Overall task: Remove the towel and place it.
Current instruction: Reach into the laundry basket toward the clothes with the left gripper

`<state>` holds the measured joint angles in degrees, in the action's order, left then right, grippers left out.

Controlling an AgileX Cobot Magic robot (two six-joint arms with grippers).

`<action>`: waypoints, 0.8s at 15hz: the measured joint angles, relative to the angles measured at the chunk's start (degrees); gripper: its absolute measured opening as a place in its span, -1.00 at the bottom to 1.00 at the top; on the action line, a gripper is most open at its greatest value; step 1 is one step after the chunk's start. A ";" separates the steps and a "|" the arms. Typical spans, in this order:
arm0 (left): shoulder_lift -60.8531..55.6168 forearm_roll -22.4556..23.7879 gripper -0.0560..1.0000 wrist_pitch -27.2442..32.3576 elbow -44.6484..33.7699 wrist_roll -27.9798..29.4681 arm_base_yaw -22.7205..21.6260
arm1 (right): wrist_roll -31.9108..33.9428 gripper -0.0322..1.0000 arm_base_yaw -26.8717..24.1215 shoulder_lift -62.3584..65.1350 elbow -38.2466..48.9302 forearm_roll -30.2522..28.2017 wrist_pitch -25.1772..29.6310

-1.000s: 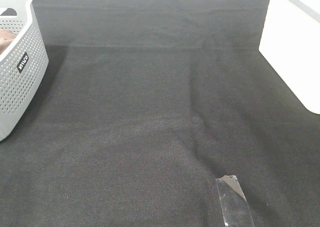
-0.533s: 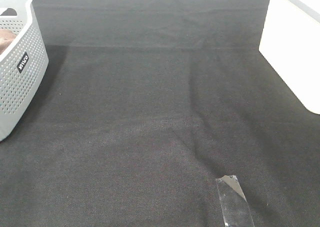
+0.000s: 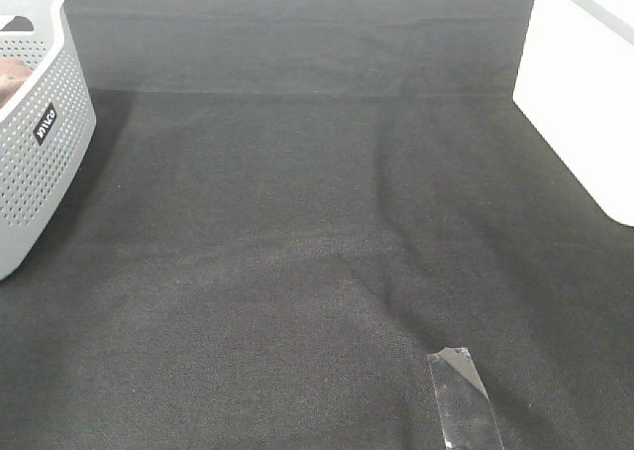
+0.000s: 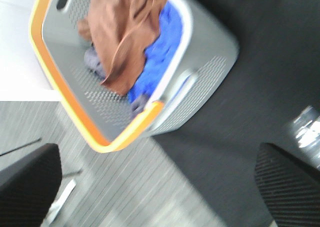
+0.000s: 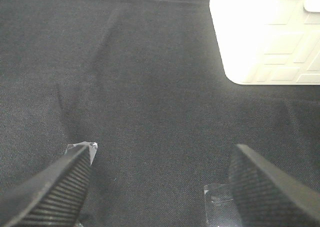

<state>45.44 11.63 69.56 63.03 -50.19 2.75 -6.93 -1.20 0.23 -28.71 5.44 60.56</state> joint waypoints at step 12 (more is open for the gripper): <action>51.57 15.87 0.98 -19.82 13.69 -9.91 -13.35 | 0.00 0.48 0.00 0.00 0.00 0.00 0.00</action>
<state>97.00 27.50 49.73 76.72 -60.10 -10.60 -6.93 -1.20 0.23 -28.71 5.44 60.56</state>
